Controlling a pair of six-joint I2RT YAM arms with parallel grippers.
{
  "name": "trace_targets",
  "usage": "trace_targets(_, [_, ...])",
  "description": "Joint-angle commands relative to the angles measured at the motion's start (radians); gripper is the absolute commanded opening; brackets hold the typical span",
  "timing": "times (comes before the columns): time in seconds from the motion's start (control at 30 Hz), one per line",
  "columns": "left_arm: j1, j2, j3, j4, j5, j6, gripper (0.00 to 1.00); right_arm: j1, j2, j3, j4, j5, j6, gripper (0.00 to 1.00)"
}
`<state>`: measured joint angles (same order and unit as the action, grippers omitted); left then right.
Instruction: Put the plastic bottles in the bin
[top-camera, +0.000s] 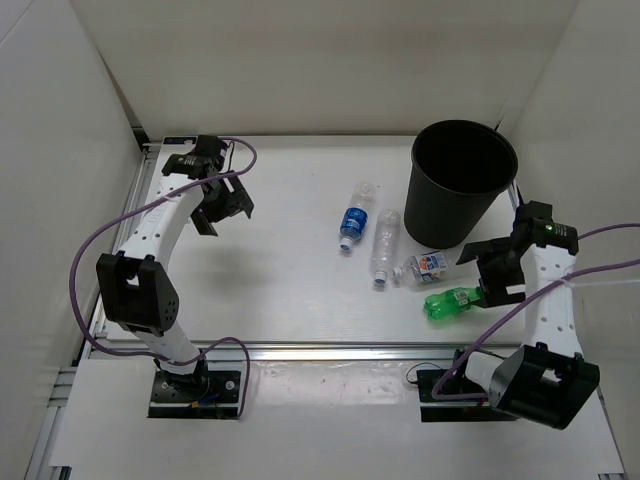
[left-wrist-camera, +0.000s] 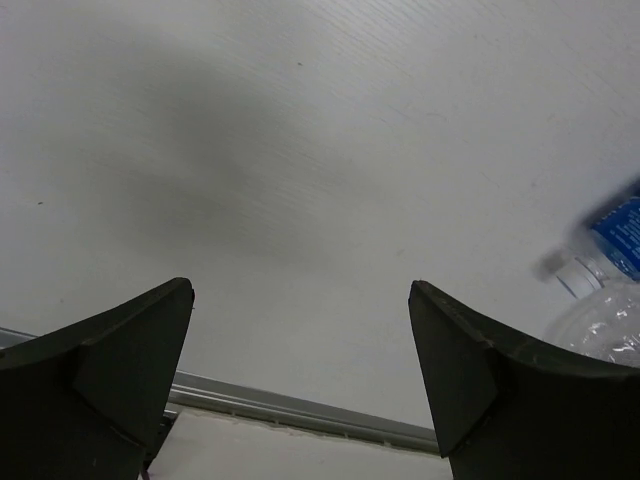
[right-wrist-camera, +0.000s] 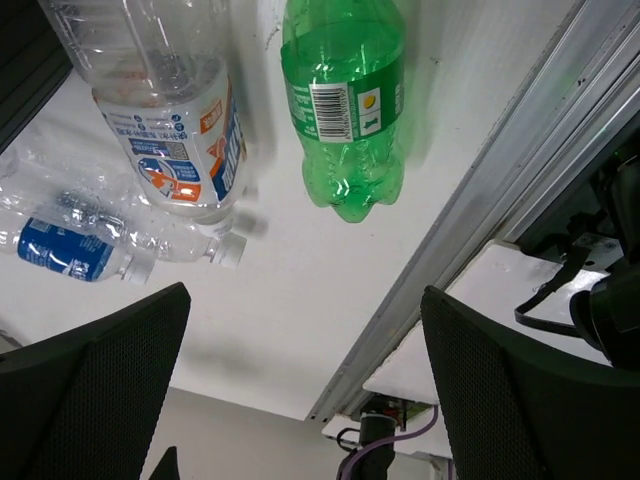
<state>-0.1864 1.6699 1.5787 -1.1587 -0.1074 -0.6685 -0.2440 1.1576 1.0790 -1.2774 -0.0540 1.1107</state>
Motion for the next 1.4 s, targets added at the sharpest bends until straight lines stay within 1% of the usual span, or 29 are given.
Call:
trace_targets(0.0, [0.004,-0.052,-0.006,0.039,0.086,0.032,1.00,-0.038,0.049,-0.001,0.004,-0.050,-0.084,1.00])
trace_targets(0.07, [0.004,-0.052,-0.006,0.048,0.101,0.032,1.00,-0.061,0.073,-0.013,0.004,-0.066,-0.106,1.00])
trace_targets(0.17, [0.004,-0.061,-0.049,0.076,0.165,0.052,1.00,-0.052,0.085,-0.025,0.038,-0.054,-0.118,1.00])
trace_targets(0.2, [0.004,-0.061,-0.072,0.088,0.181,0.052,1.00,-0.052,0.071,-0.046,0.059,-0.044,-0.118,1.00])
trace_targets(0.33, [0.004,-0.070,-0.082,0.099,0.228,0.064,1.00,-0.052,0.071,-0.125,0.125,-0.021,-0.138,1.00])
trace_targets(0.4, [0.004,-0.070,-0.082,0.108,0.238,0.075,1.00,-0.052,0.071,-0.174,0.165,-0.003,-0.147,1.00])
trace_targets(0.57, [0.004,-0.070,-0.137,0.119,0.250,0.086,1.00,-0.063,0.132,-0.249,0.243,0.008,-0.166,1.00])
trace_targets(0.6, [0.004,-0.070,-0.150,0.119,0.250,0.086,1.00,-0.063,0.142,-0.264,0.289,0.008,-0.166,1.00])
trace_targets(0.73, [0.004,-0.079,-0.212,0.128,0.284,0.095,1.00,-0.072,0.177,-0.341,0.384,0.008,-0.164,1.00])
trace_targets(0.87, [0.004,-0.079,-0.252,0.139,0.293,0.095,1.00,-0.072,0.189,-0.392,0.409,-0.001,-0.164,0.78])
trace_targets(0.93, [0.004,-0.070,-0.252,0.139,0.293,0.095,1.00,-0.072,0.189,-0.404,0.409,-0.001,-0.178,0.70])
trace_targets(0.97, [0.004,-0.061,-0.252,0.148,0.293,0.095,1.00,-0.081,0.180,-0.404,0.388,0.008,-0.178,0.63])
trace_targets(1.03, [0.004,-0.061,-0.243,0.148,0.302,0.095,1.00,-0.090,0.156,-0.378,0.333,0.008,-0.213,0.56])
trace_targets(1.07, [0.004,-0.061,-0.243,0.148,0.302,0.095,1.00,-0.090,0.143,-0.366,0.311,0.008,-0.224,0.50])
trace_targets(1.1, [0.004,-0.061,-0.230,0.148,0.302,0.095,1.00,-0.090,0.110,-0.354,0.291,0.008,-0.239,0.48])
trace_targets(1.13, [0.004,-0.061,-0.220,0.148,0.302,0.095,1.00,-0.090,0.094,-0.320,0.230,-0.013,-0.252,0.46])
trace_targets(1.17, [0.004,-0.061,-0.220,0.148,0.302,0.095,1.00,-0.090,0.077,-0.294,0.193,-0.030,-0.264,0.41])
trace_targets(1.2, [0.004,-0.061,-0.209,0.148,0.302,0.095,1.00,-0.090,0.038,-0.263,0.155,-0.052,-0.275,0.39])
trace_targets(1.23, [0.004,-0.061,-0.200,0.148,0.302,0.086,1.00,-0.090,0.015,-0.226,0.080,-0.070,-0.284,0.39])
trace_targets(1.27, [0.004,-0.052,-0.200,0.148,0.302,0.086,1.00,-0.078,-0.010,-0.129,0.040,-0.084,-0.294,0.37])
trace_targets(1.3, [0.004,-0.052,-0.200,0.148,0.302,0.086,1.00,-0.078,-0.053,-0.070,0.008,-0.117,-0.295,0.36])
trace_targets(1.33, [0.004,-0.052,-0.188,0.148,0.302,0.086,1.00,-0.078,-0.067,-0.003,-0.047,-0.136,-0.308,0.34])
trace_targets(1.37, [0.004,-0.039,-0.187,0.148,0.302,0.086,1.00,-0.068,-0.067,0.069,-0.066,-0.151,-0.308,0.34])
